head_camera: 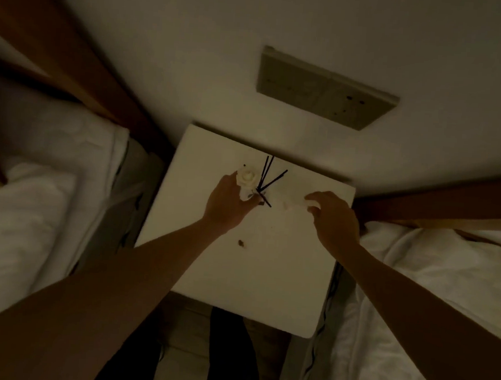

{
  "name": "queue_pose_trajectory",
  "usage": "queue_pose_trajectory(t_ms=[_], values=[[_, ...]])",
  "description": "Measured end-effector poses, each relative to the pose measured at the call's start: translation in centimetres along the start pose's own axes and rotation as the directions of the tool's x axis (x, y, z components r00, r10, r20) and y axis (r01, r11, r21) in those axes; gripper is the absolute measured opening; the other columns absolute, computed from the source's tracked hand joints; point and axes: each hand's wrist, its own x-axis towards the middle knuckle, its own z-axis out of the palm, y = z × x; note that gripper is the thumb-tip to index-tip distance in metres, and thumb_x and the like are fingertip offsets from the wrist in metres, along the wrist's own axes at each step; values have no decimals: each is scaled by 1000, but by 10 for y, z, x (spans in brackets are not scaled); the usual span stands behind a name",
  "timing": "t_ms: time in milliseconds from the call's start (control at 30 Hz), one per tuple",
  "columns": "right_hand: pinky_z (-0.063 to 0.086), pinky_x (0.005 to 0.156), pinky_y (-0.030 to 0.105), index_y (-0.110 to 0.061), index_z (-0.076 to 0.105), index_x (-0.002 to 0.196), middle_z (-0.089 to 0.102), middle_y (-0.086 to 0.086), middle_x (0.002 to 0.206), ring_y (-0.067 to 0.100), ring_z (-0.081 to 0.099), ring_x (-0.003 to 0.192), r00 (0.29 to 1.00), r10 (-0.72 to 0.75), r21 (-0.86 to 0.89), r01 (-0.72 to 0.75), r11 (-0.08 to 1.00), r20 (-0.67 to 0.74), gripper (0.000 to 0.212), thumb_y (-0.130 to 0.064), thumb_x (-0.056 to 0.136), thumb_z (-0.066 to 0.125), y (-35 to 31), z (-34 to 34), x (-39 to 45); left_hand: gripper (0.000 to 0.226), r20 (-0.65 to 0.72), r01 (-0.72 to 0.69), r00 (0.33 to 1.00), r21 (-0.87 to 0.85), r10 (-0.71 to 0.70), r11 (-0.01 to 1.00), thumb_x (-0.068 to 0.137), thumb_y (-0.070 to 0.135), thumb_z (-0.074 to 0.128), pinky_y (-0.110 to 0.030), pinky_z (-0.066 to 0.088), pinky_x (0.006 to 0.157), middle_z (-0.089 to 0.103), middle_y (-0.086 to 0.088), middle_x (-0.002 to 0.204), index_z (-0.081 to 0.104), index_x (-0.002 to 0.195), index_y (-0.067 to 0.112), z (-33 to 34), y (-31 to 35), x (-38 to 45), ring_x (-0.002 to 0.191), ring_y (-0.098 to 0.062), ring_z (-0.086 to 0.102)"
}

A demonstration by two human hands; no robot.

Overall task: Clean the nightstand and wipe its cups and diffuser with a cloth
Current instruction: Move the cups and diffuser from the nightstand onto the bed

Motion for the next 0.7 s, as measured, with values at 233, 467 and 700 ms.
queue_pose_trajectory(t_ms=[233,467,700], values=[[53,85,40,-22,65,124,65,1,119,25,65,104,982,-188,-81,187,979,-2,27,-18,99,58,-110,4,4,48,-198,83,976,-66,-94,994,83,26,78,-45,53,96,65,-9,120,61,126,13,-99,-46,-49,111,-24,62],[49,80,33,-22,66,124,67,0,117,23,66,102,924,-378,-105,382,918,60,26,-20,99,59,-224,31,-3,44,-419,192,892,7,-172,981,85,32,74,-27,42,77,60,-8,108,60,120,8,-180,-108,-115,97,-22,57],[50,90,35,-17,65,128,67,7,125,26,63,112,833,-524,-55,540,840,181,30,-15,99,59,-343,71,-39,45,-527,315,774,-161,-351,935,85,37,73,-39,49,93,62,-9,118,61,123,16,-258,-178,-206,111,-27,59]])
